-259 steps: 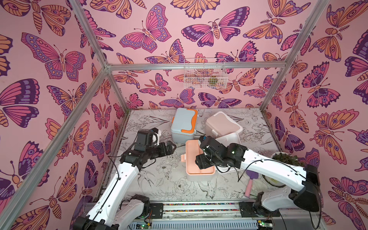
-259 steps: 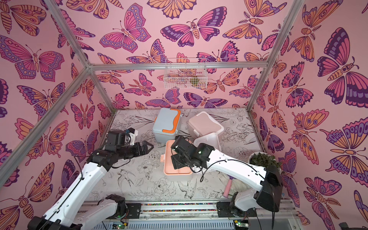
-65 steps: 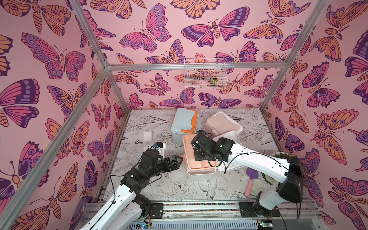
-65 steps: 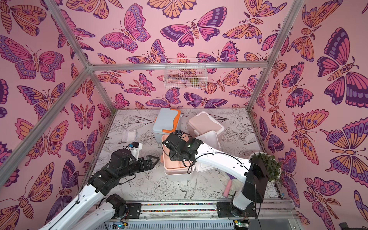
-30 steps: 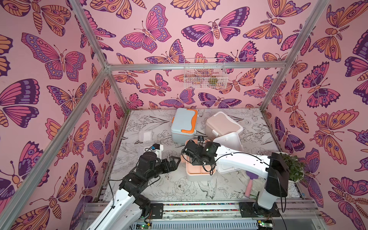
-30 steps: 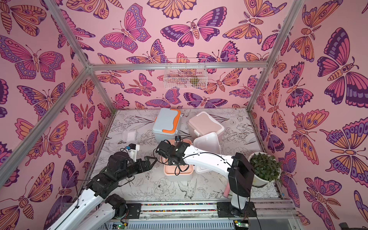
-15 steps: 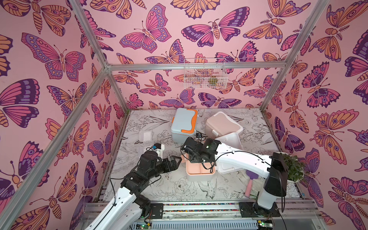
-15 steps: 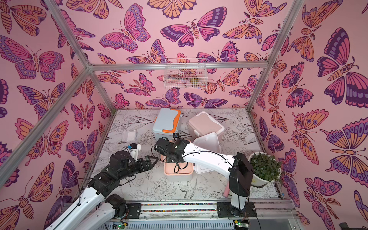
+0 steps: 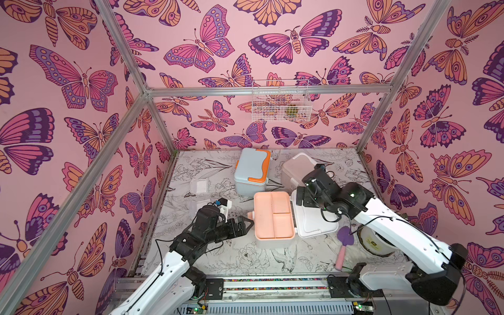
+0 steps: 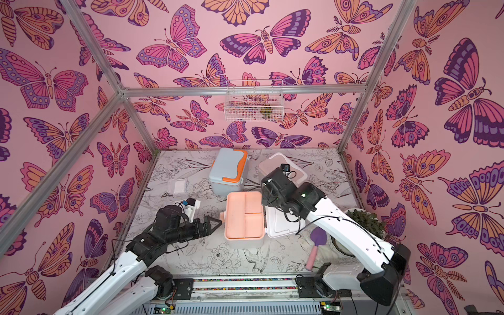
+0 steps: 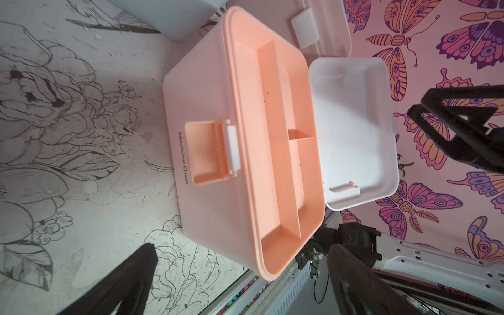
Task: Open first aid kits and take out gauze
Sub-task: Place the compartment layer in the first aid kit, then close the lid of the first aid kit.
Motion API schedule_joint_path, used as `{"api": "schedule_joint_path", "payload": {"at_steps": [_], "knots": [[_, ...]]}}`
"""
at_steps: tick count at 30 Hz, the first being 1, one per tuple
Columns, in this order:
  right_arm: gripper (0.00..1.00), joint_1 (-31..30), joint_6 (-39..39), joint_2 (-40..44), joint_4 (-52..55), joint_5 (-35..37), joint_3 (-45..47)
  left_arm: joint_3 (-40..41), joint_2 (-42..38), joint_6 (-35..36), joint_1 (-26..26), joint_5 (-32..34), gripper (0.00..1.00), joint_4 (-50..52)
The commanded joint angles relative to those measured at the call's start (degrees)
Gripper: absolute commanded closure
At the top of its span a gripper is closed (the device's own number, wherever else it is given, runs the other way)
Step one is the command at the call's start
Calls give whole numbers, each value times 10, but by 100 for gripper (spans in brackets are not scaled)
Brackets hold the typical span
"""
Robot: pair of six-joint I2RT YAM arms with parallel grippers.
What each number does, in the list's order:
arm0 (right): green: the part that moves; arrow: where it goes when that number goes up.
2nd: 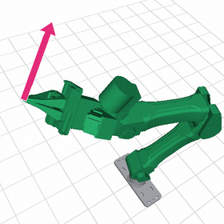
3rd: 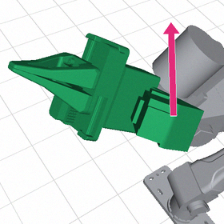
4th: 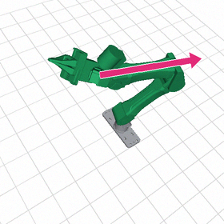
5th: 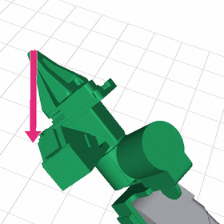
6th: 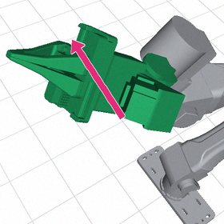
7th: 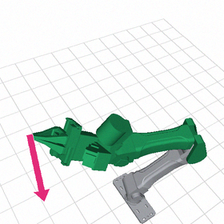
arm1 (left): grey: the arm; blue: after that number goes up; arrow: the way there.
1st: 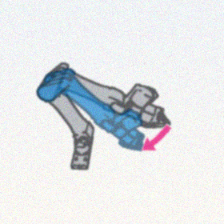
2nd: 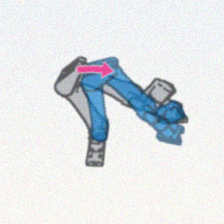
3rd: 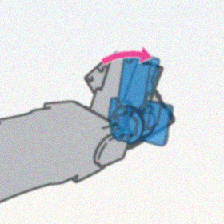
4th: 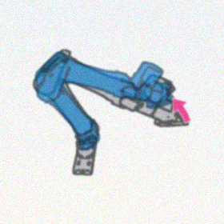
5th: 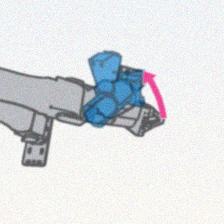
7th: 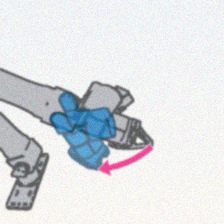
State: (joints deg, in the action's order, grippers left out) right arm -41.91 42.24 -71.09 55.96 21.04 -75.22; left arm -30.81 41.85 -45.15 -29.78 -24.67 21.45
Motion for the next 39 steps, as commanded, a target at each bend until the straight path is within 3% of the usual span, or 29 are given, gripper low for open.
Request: {"api": "schedule_joint_path", "payload": {"at_steps": [1, 7, 12, 18, 32, 35, 39], "knots": [[1, 61, -42, 44, -15, -50, 36, -3, 4, -16, -26, -4, 0, -6], [1, 175, -56, 101, -56, -131, 116, 16, 35, -43, -61, 7, 0, -65], [1, 200, -54, 118, -129, -226, 186, 21, 73, -53, -83, 8, 0, -115], [1, 200, -47, 122, -185, -333, 217, 30, 114, -60, -95, 0, 0, -172], [1, 192, -9, 192, -209, -436, 191, 42, 129, -56, -98, -15, 0, -221], [1, 168, 11, 191, -235, -458, 186, 47, 125, -53, -98, -17, 0, -226], [1, 107, 18, 180, -239, -432, 155, 52, 121, -49, -98, -14, 0, -234]]}}
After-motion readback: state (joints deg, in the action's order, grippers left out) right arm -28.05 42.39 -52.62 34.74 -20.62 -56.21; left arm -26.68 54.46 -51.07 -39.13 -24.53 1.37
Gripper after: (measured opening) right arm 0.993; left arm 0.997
